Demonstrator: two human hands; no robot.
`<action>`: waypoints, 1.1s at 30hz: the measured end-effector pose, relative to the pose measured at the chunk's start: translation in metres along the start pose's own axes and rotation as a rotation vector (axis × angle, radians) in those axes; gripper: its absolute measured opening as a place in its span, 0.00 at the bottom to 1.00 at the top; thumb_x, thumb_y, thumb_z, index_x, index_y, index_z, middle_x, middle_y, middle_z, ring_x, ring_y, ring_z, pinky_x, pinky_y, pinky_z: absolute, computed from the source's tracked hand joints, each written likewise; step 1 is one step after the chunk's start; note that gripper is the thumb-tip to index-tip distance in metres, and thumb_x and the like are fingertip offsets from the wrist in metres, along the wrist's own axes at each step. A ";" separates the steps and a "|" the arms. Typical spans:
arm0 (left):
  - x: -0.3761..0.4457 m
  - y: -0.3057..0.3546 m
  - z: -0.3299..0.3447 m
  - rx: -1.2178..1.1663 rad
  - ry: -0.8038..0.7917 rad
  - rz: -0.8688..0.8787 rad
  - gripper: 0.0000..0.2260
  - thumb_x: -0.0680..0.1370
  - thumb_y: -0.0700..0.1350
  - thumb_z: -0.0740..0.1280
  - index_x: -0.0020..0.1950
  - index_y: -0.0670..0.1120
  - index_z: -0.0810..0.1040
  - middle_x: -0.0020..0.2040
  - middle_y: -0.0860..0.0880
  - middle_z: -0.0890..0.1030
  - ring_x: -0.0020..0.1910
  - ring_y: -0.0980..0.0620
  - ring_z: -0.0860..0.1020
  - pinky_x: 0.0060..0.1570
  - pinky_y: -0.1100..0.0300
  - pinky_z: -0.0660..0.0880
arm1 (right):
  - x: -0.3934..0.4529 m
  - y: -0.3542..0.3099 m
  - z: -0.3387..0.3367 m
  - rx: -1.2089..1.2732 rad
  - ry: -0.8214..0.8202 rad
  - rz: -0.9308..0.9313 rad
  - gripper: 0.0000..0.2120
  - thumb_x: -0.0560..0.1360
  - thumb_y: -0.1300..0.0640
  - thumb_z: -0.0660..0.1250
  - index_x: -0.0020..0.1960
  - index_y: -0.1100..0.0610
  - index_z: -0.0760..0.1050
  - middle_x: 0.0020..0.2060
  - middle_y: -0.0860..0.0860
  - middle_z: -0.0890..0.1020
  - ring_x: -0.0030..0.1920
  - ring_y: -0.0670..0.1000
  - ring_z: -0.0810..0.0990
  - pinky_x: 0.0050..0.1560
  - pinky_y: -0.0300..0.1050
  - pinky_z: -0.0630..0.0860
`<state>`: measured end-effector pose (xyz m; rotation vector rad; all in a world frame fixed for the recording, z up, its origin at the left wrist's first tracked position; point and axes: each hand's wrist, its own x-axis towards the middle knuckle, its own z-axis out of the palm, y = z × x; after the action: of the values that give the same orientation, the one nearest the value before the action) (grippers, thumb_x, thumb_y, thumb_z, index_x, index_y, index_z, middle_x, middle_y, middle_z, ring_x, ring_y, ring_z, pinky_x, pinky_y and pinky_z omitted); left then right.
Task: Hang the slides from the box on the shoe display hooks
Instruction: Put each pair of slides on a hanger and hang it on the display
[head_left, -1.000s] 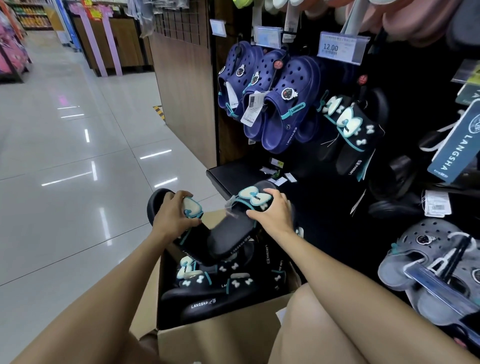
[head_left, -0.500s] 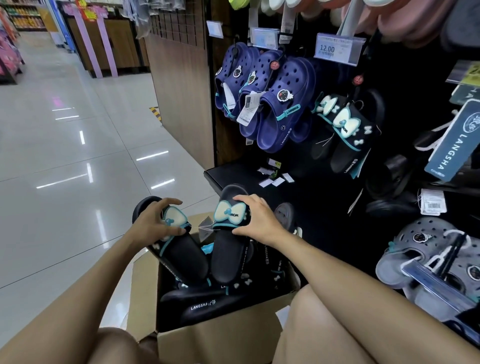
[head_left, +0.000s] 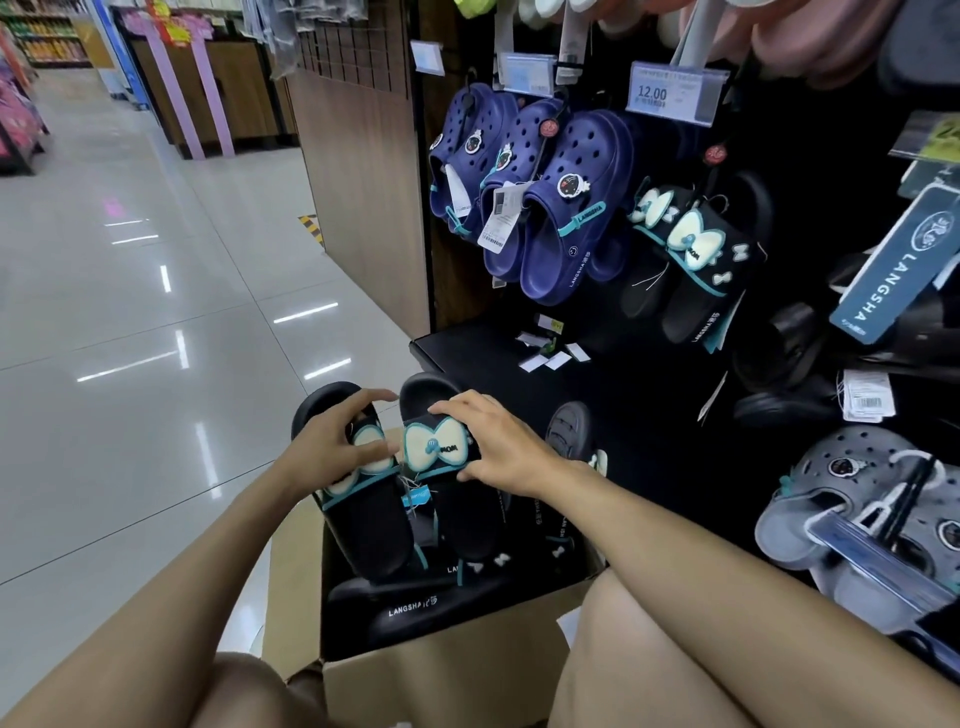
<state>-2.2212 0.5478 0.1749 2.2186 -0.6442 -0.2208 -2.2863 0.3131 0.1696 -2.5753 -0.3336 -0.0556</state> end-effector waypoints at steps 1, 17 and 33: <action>0.001 0.002 0.002 0.033 -0.040 0.013 0.23 0.72 0.54 0.74 0.66 0.60 0.72 0.58 0.55 0.77 0.57 0.54 0.75 0.59 0.56 0.73 | 0.000 0.000 0.000 -0.008 -0.003 -0.013 0.42 0.65 0.62 0.80 0.74 0.51 0.66 0.66 0.46 0.69 0.69 0.47 0.66 0.64 0.46 0.71; 0.017 0.028 0.029 0.181 0.078 -0.080 0.20 0.67 0.69 0.70 0.45 0.54 0.77 0.39 0.53 0.79 0.40 0.51 0.78 0.43 0.51 0.74 | -0.013 0.008 -0.011 -0.105 0.057 -0.116 0.43 0.67 0.64 0.78 0.76 0.51 0.63 0.69 0.47 0.67 0.72 0.47 0.63 0.61 0.42 0.72; 0.041 0.108 0.096 0.103 0.284 -0.050 0.17 0.69 0.65 0.71 0.46 0.54 0.79 0.43 0.56 0.80 0.43 0.55 0.78 0.51 0.50 0.75 | -0.070 0.068 -0.079 -0.205 0.230 -0.030 0.36 0.74 0.55 0.73 0.78 0.46 0.61 0.76 0.41 0.59 0.74 0.46 0.61 0.62 0.52 0.77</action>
<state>-2.2612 0.4043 0.1938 2.3090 -0.4531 0.1040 -2.3352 0.2001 0.1946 -2.7293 -0.2921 -0.4135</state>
